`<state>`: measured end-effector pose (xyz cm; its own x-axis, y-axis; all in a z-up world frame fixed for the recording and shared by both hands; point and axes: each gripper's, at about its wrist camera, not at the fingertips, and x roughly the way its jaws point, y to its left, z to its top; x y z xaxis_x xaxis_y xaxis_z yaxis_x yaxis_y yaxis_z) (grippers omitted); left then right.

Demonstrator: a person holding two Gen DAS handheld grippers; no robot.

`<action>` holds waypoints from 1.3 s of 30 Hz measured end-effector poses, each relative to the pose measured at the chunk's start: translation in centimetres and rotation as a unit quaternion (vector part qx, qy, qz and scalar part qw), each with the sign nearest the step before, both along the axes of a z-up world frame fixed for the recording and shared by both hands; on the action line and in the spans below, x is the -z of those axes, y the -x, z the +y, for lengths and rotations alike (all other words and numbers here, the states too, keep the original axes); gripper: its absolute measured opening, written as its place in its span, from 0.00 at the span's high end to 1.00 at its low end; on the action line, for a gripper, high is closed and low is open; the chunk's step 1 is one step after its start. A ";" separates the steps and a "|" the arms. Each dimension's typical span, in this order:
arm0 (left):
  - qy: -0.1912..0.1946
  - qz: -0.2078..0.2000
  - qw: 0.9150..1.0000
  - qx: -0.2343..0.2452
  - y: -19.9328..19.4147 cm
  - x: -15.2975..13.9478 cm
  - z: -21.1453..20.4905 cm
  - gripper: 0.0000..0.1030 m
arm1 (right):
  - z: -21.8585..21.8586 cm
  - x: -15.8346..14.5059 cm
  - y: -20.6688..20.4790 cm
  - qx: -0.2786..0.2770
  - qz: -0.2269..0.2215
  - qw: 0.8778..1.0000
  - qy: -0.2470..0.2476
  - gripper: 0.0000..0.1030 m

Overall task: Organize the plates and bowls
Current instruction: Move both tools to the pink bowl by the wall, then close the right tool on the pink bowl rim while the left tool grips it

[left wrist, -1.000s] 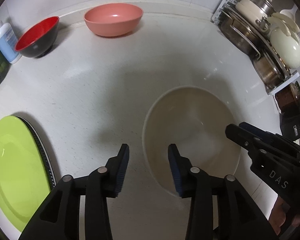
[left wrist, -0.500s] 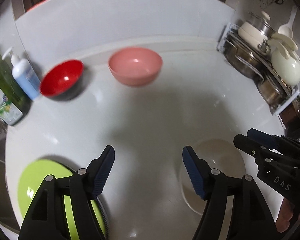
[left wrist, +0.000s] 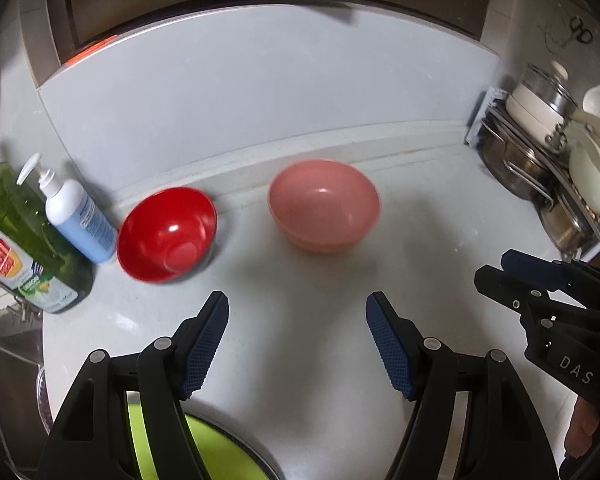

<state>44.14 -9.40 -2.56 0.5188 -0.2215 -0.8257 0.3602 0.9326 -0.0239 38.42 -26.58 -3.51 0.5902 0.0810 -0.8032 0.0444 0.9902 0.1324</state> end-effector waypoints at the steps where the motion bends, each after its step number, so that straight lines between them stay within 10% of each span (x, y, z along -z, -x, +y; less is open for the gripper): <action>1: 0.002 0.002 1.000 -0.001 -0.4 0.0 0.0 0.32 | 0.1 -0.1 -0.7 -0.002 -0.002 1.000 -0.001 0.63; 20: -0.033 0.009 0.999 0.016 -10.9 3.0 -1.5 0.32 | -0.9 3.5 -10.5 0.005 0.041 0.999 -0.031 0.63; 39: -0.078 0.068 0.994 0.023 -16.8 9.2 -4.8 0.57 | -1.6 8.7 -15.3 0.014 0.097 0.994 -0.051 0.76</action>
<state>60.90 -14.15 -11.79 0.3924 -0.1066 -0.9136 0.4067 0.9110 0.0684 53.73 -28.22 -12.17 0.4285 0.1544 -0.8902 0.1054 0.9700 0.2189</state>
